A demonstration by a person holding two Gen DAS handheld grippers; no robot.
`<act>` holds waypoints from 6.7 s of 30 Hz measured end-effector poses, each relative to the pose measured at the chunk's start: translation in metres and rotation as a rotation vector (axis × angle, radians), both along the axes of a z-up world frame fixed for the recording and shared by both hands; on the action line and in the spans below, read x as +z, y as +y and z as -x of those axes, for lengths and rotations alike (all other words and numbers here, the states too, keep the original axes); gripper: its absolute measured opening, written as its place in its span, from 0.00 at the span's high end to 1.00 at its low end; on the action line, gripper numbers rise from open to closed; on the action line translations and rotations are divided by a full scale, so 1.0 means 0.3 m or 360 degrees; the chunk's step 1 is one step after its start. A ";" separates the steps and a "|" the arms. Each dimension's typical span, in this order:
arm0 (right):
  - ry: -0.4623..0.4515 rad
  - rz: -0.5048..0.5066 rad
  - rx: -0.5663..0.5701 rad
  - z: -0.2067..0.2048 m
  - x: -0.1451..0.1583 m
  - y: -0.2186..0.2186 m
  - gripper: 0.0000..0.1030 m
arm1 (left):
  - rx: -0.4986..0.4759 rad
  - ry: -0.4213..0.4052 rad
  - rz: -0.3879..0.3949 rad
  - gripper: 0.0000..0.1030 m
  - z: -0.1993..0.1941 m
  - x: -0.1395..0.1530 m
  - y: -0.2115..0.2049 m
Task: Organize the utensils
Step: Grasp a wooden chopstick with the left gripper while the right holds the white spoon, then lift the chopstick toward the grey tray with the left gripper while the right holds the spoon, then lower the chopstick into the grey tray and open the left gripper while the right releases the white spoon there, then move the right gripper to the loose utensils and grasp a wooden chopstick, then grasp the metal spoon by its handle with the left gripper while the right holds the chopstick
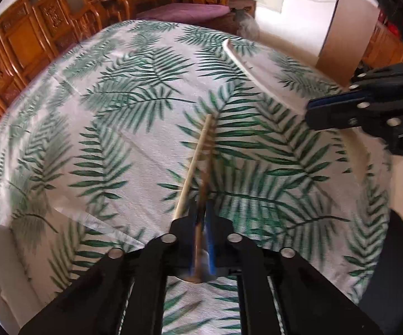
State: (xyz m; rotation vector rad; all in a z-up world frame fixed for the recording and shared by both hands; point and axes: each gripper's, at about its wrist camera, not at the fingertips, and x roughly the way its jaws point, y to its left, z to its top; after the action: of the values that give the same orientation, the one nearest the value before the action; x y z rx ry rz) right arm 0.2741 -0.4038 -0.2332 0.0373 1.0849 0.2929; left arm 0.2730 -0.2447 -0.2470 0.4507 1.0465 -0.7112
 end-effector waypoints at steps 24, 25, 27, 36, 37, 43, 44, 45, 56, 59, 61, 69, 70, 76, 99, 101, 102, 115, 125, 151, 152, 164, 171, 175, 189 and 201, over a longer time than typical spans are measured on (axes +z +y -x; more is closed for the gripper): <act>-0.0120 -0.0015 0.0038 0.028 0.091 0.076 0.89 | 0.0318 -0.0225 0.0113 0.96 0.028 0.233 0.179; -0.0128 -0.0014 0.0041 0.031 0.096 0.081 0.89 | 0.0336 -0.0241 0.0116 0.96 0.034 0.247 0.197; -0.0144 -0.0017 0.0051 0.034 0.107 0.098 0.89 | 0.0361 -0.0259 0.0122 0.96 0.042 0.268 0.226; -0.0168 0.0018 0.0141 0.034 0.130 0.217 0.89 | 0.0509 -0.0330 0.0116 0.96 0.039 0.342 0.410; -0.0169 0.0021 0.0149 0.033 0.131 0.228 0.89 | 0.0531 -0.0337 0.0113 0.96 0.034 0.347 0.435; -0.0176 0.0013 0.0193 0.011 0.145 0.323 0.89 | 0.0655 -0.0361 0.0105 0.96 0.002 0.361 0.578; -0.0177 0.0010 0.0202 0.006 0.149 0.343 0.89 | 0.0672 -0.0360 0.0104 0.96 -0.003 0.361 0.595; -0.0180 0.0008 0.0211 0.001 0.154 0.363 0.89 | 0.0700 -0.0356 0.0108 0.96 -0.011 0.360 0.624; -0.0203 -0.0002 0.0298 -0.037 0.204 0.544 0.89 | 0.0876 -0.0340 0.0134 0.95 -0.064 0.332 0.821; -0.0200 0.0003 0.0317 -0.053 0.210 0.597 0.89 | 0.0907 -0.0323 0.0153 0.95 -0.078 0.315 0.865; -0.0201 0.0004 0.0329 -0.062 0.215 0.632 0.89 | 0.0919 -0.0315 0.0155 0.95 -0.085 0.306 0.885; -0.0202 -0.0047 0.0418 -0.122 0.227 0.843 0.89 | 0.0956 -0.0322 0.0222 0.82 -0.066 0.305 0.973; -0.0201 -0.0057 0.0432 -0.132 0.223 0.880 0.89 | 0.0958 -0.0326 0.0226 0.82 -0.062 0.309 0.982; -0.0171 -0.0149 0.0455 -0.190 0.201 1.031 0.89 | 0.1008 -0.0365 0.0240 0.82 -0.028 0.334 1.070; -0.0165 -0.0202 0.0457 -0.196 0.166 1.081 0.85 | 0.1032 -0.0431 0.0211 0.82 0.067 0.381 1.169; -0.0190 -0.0185 0.0434 -0.184 0.181 1.019 0.85 | 0.1015 -0.0434 0.0228 0.82 0.074 0.389 1.147; -0.0202 -0.0166 0.0421 -0.178 0.185 0.990 0.85 | 0.1005 -0.0437 0.0238 0.82 0.079 0.393 1.131; -0.0139 0.0070 0.0068 -0.164 0.052 0.517 0.68 | 0.0905 -0.0470 0.0264 0.73 0.115 0.404 0.941; 0.0020 0.0041 -0.0068 -0.160 -0.093 0.442 0.68 | 0.0850 -0.0456 0.0271 0.69 0.154 0.368 0.803; 0.0129 0.0161 -0.0061 -0.131 -0.122 0.509 0.94 | 0.0812 -0.0360 0.0266 0.69 0.238 0.293 0.709; 0.0113 0.0161 -0.0065 -0.127 -0.113 0.506 0.94 | 0.0809 -0.0356 0.0266 0.69 0.239 0.291 0.705; -0.0078 0.0103 -0.0065 -0.024 0.065 0.336 0.94 | 0.0669 -0.0293 0.0273 0.55 0.207 0.225 0.543; -0.0092 0.0098 -0.0127 0.043 0.056 0.182 0.94 | 0.0477 -0.0252 0.0175 0.55 0.161 0.130 0.374; -0.0074 0.0085 -0.0164 0.053 0.030 0.125 0.94 | 0.0361 -0.0231 0.0124 0.55 0.141 0.093 0.279; -0.0069 -0.0005 -0.0184 0.037 0.028 0.075 0.94 | 0.0172 -0.0101 -0.0059 0.47 0.066 0.003 0.121; -0.0064 -0.0031 -0.0166 0.037 0.031 0.079 0.94 | 0.0177 -0.0020 0.0004 0.74 0.009 -0.004 0.109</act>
State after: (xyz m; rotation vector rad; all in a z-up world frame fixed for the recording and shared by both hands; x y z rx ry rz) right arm 0.2630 -0.3800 -0.2240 0.1045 1.0365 0.2096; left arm 0.2702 -0.2120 -0.2483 0.3914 1.0507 -0.6101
